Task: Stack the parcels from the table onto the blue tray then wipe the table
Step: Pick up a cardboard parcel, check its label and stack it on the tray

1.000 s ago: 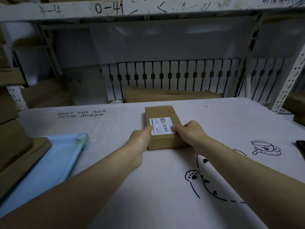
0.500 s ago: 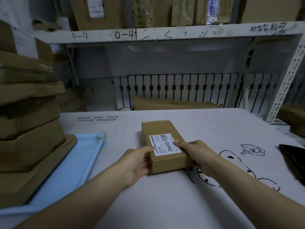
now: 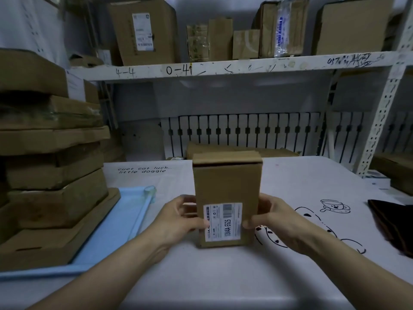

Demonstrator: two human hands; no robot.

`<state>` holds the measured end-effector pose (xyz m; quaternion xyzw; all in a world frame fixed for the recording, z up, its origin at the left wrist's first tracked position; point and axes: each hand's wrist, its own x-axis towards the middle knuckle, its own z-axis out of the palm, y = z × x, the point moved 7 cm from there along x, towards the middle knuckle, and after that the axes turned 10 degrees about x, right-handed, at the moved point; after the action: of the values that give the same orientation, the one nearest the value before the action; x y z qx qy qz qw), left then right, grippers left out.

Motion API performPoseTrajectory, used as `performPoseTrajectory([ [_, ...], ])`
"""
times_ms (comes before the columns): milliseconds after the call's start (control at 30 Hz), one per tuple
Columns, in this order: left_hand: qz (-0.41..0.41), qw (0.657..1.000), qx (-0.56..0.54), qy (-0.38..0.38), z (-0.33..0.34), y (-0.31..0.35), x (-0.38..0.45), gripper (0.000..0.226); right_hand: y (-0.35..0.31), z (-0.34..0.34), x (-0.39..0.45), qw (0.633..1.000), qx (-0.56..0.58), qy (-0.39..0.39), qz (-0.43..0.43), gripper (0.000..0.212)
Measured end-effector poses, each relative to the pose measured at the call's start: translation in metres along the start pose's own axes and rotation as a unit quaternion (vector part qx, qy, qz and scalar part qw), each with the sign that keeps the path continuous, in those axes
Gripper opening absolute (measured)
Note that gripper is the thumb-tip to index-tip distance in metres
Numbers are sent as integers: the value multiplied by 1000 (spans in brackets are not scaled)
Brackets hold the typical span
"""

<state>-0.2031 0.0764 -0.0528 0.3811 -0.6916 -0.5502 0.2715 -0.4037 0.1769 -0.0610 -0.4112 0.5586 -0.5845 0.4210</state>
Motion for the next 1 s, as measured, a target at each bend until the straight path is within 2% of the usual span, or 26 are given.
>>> performPoseTrajectory([
  [100, 69, 996, 47, 18, -1, 16, -5, 49, -11, 2, -7, 998, -30, 2, -54, 43],
  [233, 152, 985, 75, 33, 1, 34, -11, 54, -16, 1, -14, 995, -41, 26, -84, 45],
  [500, 193, 979, 53, 29, 2, 46, -23, 54, -19, -1, -19, 991, -55, 59, -103, 45],
  [700, 166, 985, 30, 29, -3, 43, -31, 49, -20, 1, -24, 990, -88, 50, -94, 48],
  [867, 55, 987, -154, 14, -3, 25, -30, 36, -12, 1, -26, 996, -68, 31, -53, 48],
  [1000, -9, 975, -220, 5, -3, 11, -24, 32, -8, 2, -27, 998, -41, 29, -48, 46],
])
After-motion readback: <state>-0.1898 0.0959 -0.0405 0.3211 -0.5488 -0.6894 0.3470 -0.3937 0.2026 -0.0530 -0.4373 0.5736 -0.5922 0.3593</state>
